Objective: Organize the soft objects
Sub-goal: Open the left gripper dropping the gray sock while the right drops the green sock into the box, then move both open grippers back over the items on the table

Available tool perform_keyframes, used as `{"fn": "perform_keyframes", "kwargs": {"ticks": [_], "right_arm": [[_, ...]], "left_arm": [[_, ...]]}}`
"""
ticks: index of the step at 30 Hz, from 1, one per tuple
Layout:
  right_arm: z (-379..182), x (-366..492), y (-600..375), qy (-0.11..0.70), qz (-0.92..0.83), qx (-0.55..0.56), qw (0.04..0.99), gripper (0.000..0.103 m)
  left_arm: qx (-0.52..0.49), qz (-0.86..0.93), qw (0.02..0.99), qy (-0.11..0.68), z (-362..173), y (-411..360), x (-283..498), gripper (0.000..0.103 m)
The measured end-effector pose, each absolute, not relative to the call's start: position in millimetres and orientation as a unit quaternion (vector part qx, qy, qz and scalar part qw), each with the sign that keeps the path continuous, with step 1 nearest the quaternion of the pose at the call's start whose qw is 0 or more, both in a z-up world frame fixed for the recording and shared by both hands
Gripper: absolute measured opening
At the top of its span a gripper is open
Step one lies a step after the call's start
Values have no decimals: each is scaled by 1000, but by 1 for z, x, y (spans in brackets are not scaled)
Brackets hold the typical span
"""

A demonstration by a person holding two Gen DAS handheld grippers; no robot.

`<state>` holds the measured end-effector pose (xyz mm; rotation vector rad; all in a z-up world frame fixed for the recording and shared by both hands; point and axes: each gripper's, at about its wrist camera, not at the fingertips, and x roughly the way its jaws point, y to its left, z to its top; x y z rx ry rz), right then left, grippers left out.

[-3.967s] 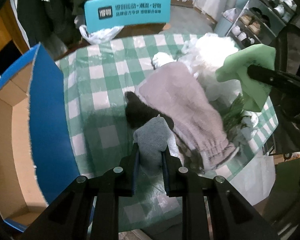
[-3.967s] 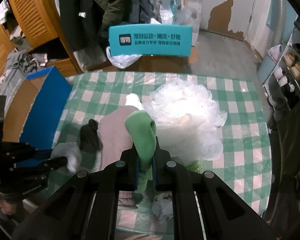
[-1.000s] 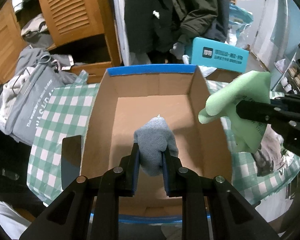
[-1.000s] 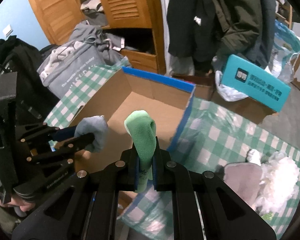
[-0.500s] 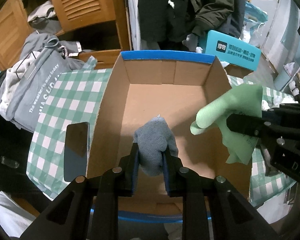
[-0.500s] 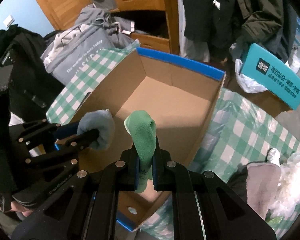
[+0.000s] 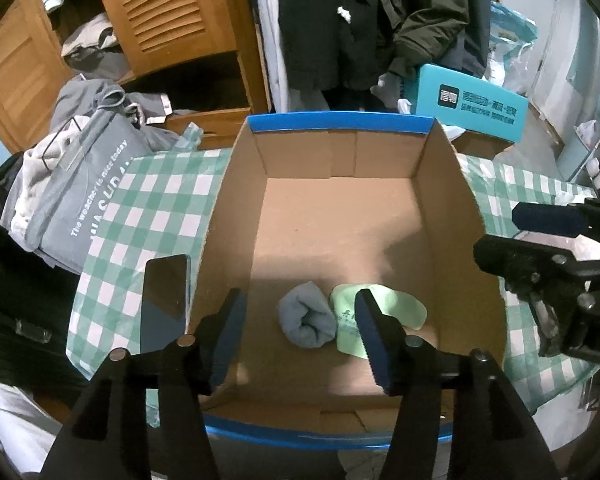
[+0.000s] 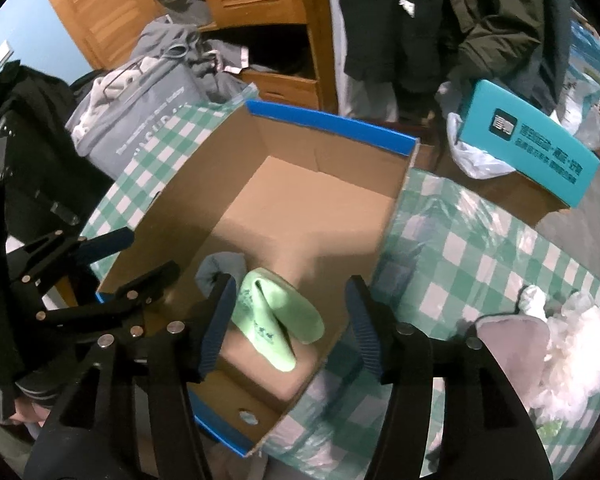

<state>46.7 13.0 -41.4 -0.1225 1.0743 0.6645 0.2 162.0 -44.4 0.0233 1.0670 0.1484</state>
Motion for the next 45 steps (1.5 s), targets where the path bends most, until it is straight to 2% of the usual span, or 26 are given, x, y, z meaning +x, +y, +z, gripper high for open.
{"fn": "perform_keyframes", "kwargs": {"ticks": [3, 11, 40, 45], "right_arm": [[-39, 46, 4, 499, 301, -55, 810, 65], [-37, 44, -21, 498, 286, -45, 818, 66], [-43, 34, -145, 512, 196, 5, 836, 70], [-43, 26, -172, 514, 175, 7, 840, 70]], "left_arm": [[16, 63, 860, 505, -42, 155, 0, 63], [32, 44, 866, 497, -33, 134, 1, 67], [98, -27, 863, 494, -28, 40, 6, 68], [110, -44, 860, 496, -31, 21, 6, 73]]}}
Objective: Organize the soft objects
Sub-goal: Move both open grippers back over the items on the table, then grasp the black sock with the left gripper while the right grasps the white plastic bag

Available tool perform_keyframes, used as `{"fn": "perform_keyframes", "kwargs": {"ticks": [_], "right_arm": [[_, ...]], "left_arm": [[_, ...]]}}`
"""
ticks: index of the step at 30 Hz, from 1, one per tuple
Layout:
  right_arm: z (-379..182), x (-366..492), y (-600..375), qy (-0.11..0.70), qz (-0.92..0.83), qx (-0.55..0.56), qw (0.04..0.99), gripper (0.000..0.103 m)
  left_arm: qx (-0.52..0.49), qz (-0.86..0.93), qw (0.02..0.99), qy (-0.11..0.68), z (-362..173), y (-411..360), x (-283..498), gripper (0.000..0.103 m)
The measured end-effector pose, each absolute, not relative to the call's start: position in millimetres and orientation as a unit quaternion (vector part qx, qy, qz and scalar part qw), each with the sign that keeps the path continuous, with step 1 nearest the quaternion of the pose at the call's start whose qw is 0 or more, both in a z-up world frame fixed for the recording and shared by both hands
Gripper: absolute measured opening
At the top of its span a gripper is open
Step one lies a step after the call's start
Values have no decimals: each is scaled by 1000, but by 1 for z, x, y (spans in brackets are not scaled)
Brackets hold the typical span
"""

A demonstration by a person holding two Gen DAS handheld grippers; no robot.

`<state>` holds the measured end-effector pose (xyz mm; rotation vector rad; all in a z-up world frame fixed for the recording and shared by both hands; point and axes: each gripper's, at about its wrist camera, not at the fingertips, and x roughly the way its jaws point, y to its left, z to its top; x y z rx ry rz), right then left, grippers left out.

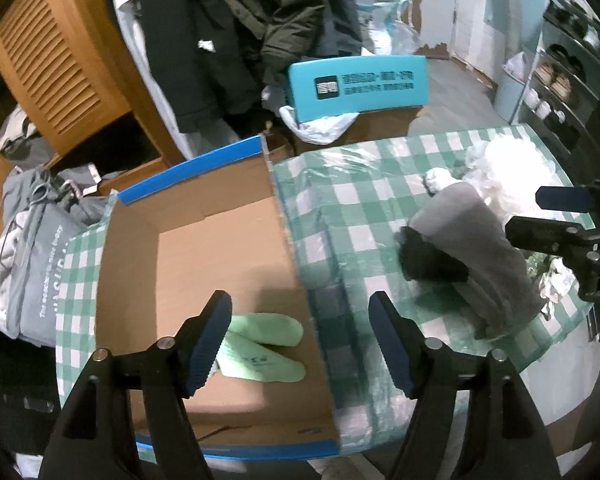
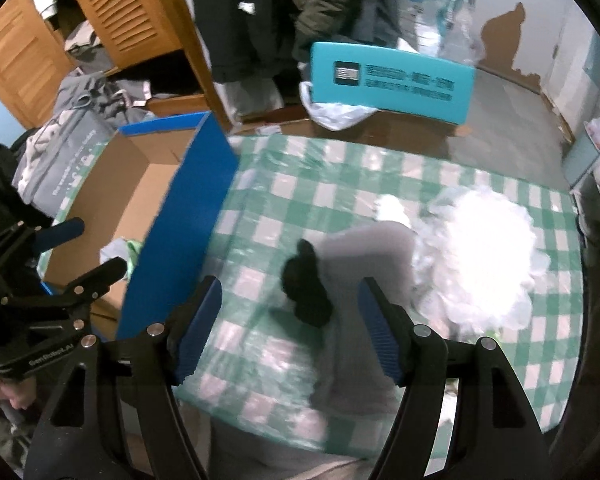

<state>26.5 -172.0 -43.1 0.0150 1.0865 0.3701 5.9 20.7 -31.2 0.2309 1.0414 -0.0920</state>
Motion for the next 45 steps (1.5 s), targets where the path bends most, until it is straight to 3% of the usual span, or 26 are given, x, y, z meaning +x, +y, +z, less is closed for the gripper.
{"fn": "perform_keyframes", "kwargs": {"ticks": [19, 45], "right_arm": [[-50, 14, -272, 515, 85, 40, 852, 71], [-145, -1, -321, 610, 11, 56, 790, 71]], "left_arm": [[115, -89, 834, 533, -56, -38, 20, 73], [91, -103, 788, 600, -108, -68, 37, 73]]}}
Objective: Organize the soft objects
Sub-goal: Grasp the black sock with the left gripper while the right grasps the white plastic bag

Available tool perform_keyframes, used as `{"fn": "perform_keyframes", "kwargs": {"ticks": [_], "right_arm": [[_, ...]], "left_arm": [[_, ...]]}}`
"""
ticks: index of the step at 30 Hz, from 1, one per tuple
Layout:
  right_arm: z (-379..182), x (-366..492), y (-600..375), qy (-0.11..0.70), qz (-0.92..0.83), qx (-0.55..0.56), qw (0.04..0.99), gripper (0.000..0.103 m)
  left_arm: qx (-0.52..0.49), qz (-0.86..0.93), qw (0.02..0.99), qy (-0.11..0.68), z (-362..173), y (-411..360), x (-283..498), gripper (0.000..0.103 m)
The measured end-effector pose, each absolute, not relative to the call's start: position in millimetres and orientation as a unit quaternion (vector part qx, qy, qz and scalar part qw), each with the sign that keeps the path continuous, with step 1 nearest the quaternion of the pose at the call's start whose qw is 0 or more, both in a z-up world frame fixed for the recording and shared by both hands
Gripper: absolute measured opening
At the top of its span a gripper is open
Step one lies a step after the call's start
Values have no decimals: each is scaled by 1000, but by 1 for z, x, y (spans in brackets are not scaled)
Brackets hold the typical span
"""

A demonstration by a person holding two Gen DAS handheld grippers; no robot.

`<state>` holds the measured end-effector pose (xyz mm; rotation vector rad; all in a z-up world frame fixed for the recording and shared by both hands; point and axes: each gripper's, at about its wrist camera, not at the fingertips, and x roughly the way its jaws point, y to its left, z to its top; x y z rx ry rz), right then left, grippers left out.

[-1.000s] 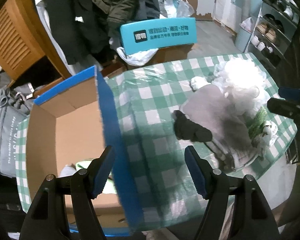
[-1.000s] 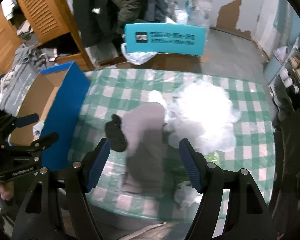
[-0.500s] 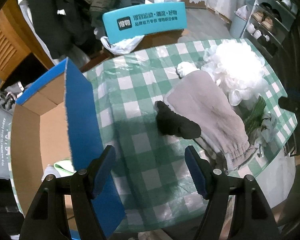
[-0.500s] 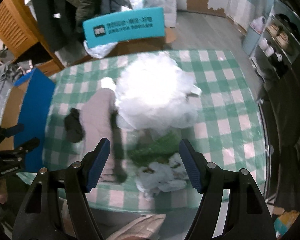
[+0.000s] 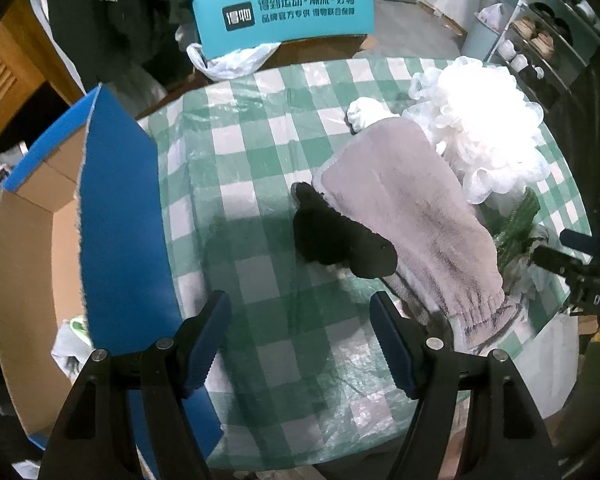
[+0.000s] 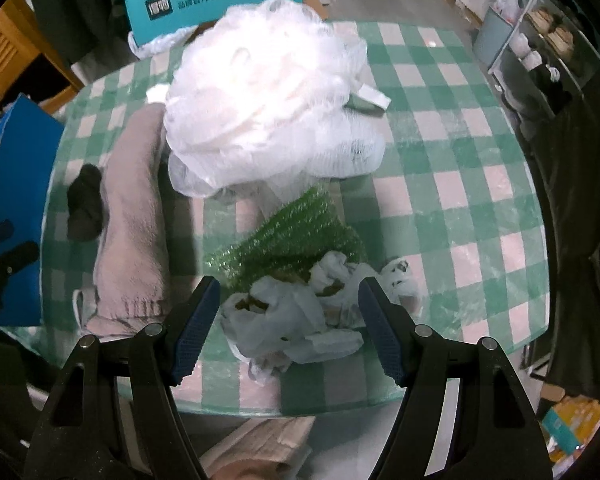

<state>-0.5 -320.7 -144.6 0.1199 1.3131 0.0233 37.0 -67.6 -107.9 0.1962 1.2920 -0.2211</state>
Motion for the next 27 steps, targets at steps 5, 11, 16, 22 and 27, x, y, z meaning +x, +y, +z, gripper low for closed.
{"fn": "perform_keyframes", "kwargs": {"ticks": [5, 11, 16, 22, 27], "right_arm": [[-155, -2, -319, 621, 13, 45, 782, 71], [-166, -3, -319, 624, 9, 31, 781, 71], [-164, -6, -321, 619, -5, 22, 785, 71], [-170, -8, -329, 626, -23, 22, 779, 71], [-176, -5, -328, 626, -30, 3, 779, 72]], "left_arm": [[94, -103, 786, 602, -114, -73, 39, 78], [105, -106, 783, 605, -120, -82, 41, 79], [103, -104, 778, 611, -125, -84, 45, 80], [85, -101, 775, 618, -129, -84, 55, 80], [80, -98, 775, 619, -132, -87, 62, 80]]}}
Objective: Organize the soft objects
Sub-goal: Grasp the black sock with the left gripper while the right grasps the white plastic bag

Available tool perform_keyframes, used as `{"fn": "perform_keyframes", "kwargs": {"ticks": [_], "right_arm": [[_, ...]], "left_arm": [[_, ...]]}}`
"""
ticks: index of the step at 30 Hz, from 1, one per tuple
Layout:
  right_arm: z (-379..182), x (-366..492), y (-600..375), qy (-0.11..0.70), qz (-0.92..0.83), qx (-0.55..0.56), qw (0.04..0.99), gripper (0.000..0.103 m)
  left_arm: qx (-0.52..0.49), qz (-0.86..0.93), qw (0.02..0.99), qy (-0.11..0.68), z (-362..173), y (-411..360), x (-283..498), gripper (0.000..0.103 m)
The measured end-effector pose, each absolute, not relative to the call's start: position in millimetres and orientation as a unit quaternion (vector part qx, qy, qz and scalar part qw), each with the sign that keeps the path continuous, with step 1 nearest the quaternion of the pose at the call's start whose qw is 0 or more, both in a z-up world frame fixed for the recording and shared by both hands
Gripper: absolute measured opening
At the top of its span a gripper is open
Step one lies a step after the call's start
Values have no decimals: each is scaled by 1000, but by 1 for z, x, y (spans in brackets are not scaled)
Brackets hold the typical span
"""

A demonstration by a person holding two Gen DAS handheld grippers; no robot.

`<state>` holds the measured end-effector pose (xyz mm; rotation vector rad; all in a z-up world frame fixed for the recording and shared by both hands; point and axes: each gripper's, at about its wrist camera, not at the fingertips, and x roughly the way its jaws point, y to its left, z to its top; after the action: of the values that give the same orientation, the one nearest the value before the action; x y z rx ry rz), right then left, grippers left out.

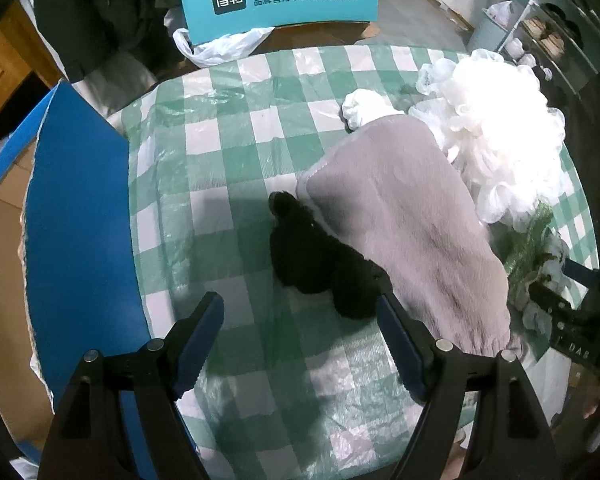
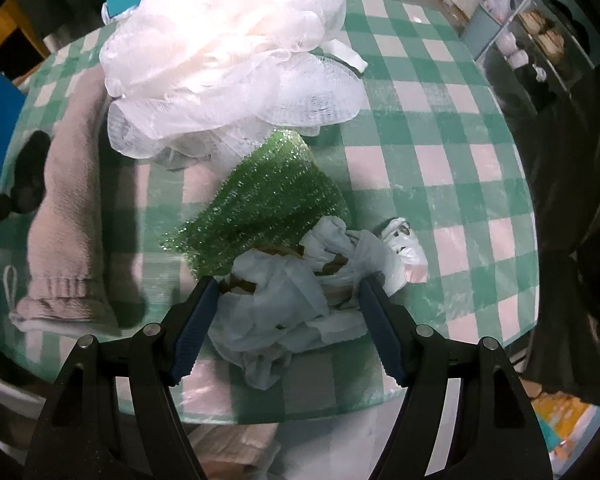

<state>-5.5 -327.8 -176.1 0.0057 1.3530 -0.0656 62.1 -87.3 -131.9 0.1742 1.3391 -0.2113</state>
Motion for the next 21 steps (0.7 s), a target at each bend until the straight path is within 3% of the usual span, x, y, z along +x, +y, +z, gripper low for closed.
{"fn": "perform_keyframes", "kwargs": {"ticks": [7, 9, 10, 17, 18, 21], "right_arm": [[-187, -6, -326, 628, -28, -14, 777, 72], [-189, -6, -326, 632, -19, -9, 775, 58], [-190, -7, -325, 634, -11, 1, 774, 42], [-190, -6, -334, 629, 4, 18, 777, 19], [-188, -6, -335, 625, 3, 19, 780, 18], [-179, -7, -338, 615, 5, 26, 788, 16]], "left_arm": [[64, -90, 771, 627, -141, -88, 78, 80], [58, -89, 769, 630, -144, -88, 83, 80], [55, -87, 768, 632, -146, -88, 85, 80], [23, -88, 763, 641, -159, -85, 94, 80], [20, -89, 762, 641, -160, -85, 94, 79], [9, -103, 756, 646, -163, -85, 94, 55]]}}
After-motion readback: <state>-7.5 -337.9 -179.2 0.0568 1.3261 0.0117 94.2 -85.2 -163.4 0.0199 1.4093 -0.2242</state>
